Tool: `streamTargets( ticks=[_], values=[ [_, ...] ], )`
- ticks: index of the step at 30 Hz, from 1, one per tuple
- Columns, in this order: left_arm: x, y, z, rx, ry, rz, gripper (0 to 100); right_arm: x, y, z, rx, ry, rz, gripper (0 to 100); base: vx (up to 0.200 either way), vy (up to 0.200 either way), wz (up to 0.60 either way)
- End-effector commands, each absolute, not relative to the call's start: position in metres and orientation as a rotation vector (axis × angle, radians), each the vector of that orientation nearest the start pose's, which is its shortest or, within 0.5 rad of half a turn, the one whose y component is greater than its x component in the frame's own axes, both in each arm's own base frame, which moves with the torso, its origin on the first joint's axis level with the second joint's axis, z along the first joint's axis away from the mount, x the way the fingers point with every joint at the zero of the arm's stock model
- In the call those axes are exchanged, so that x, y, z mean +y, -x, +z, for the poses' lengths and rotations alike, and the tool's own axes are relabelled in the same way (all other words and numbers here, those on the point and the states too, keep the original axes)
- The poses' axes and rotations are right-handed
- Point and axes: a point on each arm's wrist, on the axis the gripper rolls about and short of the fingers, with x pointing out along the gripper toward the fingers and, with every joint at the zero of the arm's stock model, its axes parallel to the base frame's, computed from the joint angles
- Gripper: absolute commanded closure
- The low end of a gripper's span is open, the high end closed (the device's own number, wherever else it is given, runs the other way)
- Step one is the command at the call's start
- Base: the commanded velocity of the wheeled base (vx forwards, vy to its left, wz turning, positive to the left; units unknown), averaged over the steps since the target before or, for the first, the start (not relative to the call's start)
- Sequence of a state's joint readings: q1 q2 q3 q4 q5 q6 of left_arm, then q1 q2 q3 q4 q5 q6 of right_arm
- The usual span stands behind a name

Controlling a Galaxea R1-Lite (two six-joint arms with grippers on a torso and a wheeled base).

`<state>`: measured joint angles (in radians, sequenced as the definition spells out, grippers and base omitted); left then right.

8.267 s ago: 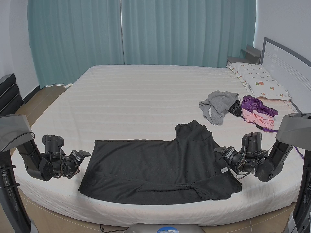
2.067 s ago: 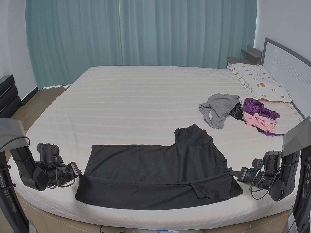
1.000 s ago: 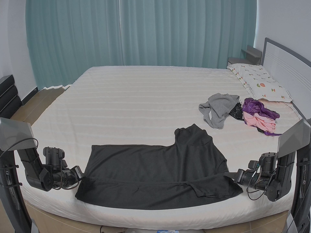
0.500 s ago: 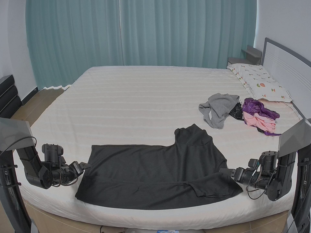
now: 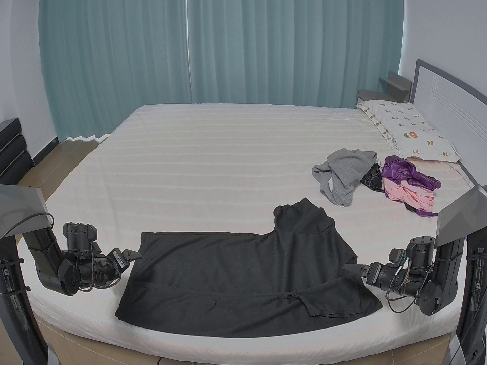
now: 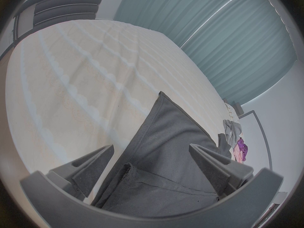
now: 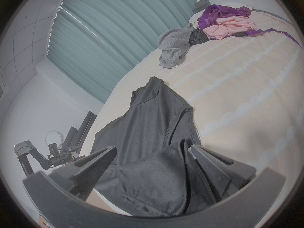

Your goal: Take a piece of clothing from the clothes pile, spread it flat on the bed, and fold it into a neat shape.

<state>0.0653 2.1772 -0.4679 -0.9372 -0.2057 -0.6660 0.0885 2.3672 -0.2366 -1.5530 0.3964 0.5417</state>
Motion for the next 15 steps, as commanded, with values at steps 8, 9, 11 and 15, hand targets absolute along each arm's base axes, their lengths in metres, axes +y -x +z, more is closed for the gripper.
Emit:
streamTargets(
  ticks=[8,9,11,15],
  values=[
    [0.016,-0.31,-0.002,0.732,0.74,0.109,0,0.034,-0.269,-0.032,0.68,-0.602,0.316,0,0.0,0.0,0.0],
    [0.017,-0.316,0.001,0.715,0.739,0.103,0,0.034,-0.269,-0.032,0.682,-0.602,0.316,0,0.0,0.0,0.0],
    [0.017,-0.326,0.001,0.697,0.738,0.096,0,0.034,-0.269,-0.032,0.68,-0.602,0.316,0,0.0,0.0,0.0],
    [0.021,-0.366,-0.005,0.68,0.74,0.089,0,0.034,-0.269,-0.034,0.686,-0.602,0.313,0,0.0,0.0,0.0]
  ],
)
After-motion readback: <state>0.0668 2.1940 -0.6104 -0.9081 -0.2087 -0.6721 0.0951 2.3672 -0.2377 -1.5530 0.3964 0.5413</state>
